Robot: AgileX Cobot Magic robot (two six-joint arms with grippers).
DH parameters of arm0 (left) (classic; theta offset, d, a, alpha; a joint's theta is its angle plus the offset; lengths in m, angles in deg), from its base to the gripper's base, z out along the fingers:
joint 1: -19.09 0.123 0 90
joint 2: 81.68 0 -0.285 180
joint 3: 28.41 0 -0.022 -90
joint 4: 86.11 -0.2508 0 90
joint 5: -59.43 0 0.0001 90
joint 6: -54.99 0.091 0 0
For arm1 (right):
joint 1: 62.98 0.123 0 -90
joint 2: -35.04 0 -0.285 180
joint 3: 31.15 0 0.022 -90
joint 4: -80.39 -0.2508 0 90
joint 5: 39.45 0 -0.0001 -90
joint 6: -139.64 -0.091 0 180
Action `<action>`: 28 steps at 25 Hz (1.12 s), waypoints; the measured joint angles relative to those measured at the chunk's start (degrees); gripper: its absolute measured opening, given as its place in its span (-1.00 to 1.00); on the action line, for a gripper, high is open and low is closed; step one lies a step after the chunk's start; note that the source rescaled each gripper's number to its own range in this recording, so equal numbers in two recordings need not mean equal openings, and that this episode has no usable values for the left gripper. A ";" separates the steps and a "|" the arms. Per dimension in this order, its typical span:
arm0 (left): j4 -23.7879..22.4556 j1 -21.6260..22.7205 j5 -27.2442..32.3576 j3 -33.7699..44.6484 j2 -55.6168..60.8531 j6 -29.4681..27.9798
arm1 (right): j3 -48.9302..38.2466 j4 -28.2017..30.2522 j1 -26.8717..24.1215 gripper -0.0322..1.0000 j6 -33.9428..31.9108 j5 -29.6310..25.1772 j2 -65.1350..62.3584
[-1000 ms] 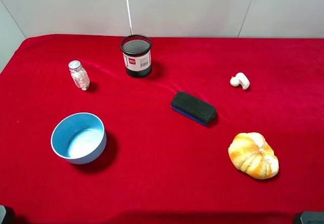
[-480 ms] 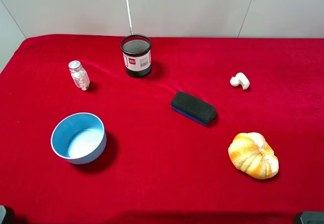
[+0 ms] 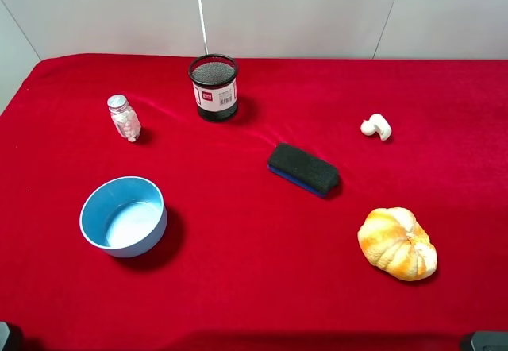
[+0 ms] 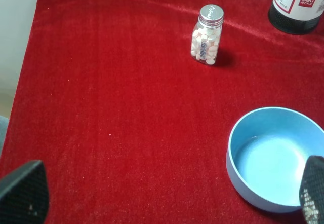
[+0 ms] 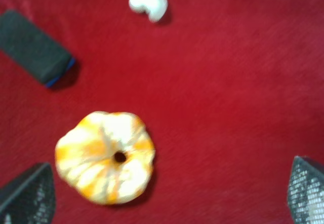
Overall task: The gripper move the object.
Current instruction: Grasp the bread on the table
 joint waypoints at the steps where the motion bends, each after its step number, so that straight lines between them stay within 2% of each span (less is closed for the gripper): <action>1: 0.00 0.00 0.00 0.00 0.00 0.00 | 0.00 -1.26 0.00 1.00 -0.11 -0.13 1.83; 5: 0.00 0.00 0.00 0.00 0.00 0.00 | 0.00 -5.03 0.12 1.00 -0.36 -0.62 8.69; 8: 0.00 0.00 0.00 0.00 0.00 0.00 | 0.00 -5.72 2.22 1.00 -0.50 -0.56 12.89; 14: 0.00 0.00 0.00 0.00 0.00 0.00 | 0.00 -4.80 8.73 1.00 -3.43 -0.14 19.97; 19: 0.00 0.00 0.00 0.00 0.00 0.00 | 0.00 -3.67 12.98 1.00 -5.77 2.42 24.82; 28: 0.00 0.00 0.00 0.00 0.00 0.00 | 0.06 -0.23 21.41 1.00 -13.86 5.06 33.77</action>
